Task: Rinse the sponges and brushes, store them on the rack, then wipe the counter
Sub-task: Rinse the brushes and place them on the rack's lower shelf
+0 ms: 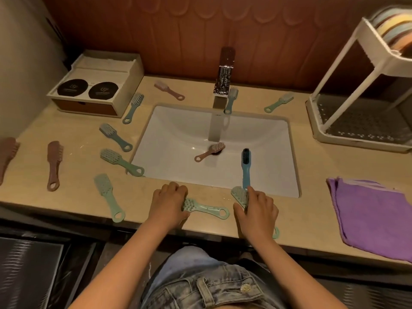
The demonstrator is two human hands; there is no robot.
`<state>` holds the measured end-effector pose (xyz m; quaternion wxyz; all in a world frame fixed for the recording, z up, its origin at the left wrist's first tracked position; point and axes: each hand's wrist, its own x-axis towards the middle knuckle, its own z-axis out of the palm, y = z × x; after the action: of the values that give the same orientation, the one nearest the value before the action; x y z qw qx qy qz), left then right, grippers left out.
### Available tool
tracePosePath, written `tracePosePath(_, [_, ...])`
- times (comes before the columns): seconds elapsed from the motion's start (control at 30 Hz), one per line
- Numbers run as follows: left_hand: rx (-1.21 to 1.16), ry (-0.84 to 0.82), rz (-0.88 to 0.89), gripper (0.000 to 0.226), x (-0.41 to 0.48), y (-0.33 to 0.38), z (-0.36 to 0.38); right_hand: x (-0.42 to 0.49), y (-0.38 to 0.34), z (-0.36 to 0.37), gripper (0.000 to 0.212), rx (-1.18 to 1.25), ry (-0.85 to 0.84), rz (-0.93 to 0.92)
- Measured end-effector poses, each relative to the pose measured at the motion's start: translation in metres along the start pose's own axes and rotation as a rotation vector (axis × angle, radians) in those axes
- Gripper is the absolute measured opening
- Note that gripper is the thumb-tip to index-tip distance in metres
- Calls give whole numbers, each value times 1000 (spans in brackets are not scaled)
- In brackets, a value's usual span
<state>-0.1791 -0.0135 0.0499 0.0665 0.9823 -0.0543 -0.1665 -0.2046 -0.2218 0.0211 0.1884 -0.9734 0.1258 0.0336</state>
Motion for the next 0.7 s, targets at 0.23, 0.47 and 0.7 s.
tracePosePath(0.23, [-12, 60, 51, 42, 5, -10, 2, 7, 5, -6, 40, 23, 37, 5])
tracePosePath(0.47, [-331, 71, 90, 31, 11, -14, -10, 13, 4, -20, 38, 160, 62, 7])
tracePosePath(0.7, [-867, 3, -23, 26, 23, 12, -39, 28, 1, -61, 36, 574, 96, -11])
